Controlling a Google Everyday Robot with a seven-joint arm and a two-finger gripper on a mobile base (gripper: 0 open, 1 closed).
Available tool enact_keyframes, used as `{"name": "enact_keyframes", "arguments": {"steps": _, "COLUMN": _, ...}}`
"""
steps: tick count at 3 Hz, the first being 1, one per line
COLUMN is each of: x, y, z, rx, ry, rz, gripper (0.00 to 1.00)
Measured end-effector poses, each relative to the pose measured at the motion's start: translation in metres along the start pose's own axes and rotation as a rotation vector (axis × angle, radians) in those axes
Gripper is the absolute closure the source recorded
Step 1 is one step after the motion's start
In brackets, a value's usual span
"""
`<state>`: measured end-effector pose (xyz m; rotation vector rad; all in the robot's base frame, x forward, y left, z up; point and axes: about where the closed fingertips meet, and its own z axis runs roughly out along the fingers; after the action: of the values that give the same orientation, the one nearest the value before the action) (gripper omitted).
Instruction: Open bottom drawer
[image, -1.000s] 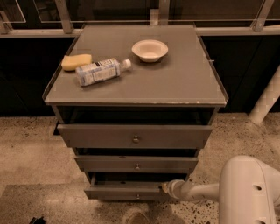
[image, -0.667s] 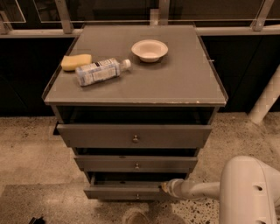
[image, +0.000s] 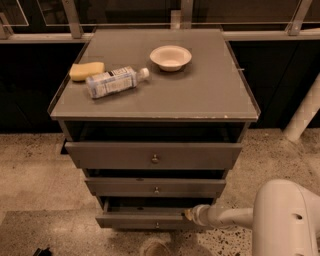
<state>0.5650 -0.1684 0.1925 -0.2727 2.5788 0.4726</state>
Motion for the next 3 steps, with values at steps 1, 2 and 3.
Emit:
{"name": "enact_keyframes", "arguments": {"steps": 1, "x": -0.0014, "y": 0.0006, "z": -0.0019, "rx": 0.0, "ry": 0.0, "rz": 0.0, "gripper": 1.0}}
{"name": "enact_keyframes", "arguments": {"steps": 2, "x": 0.0003, "y": 0.0027, "z": -0.0038, "rx": -0.012, "ry": 0.001, "rz": -0.006, "gripper": 1.0}}
{"name": "enact_keyframes", "arguments": {"steps": 3, "x": 0.0003, "y": 0.0027, "z": -0.0038, "rx": -0.012, "ry": 0.001, "rz": -0.006, "gripper": 1.0}}
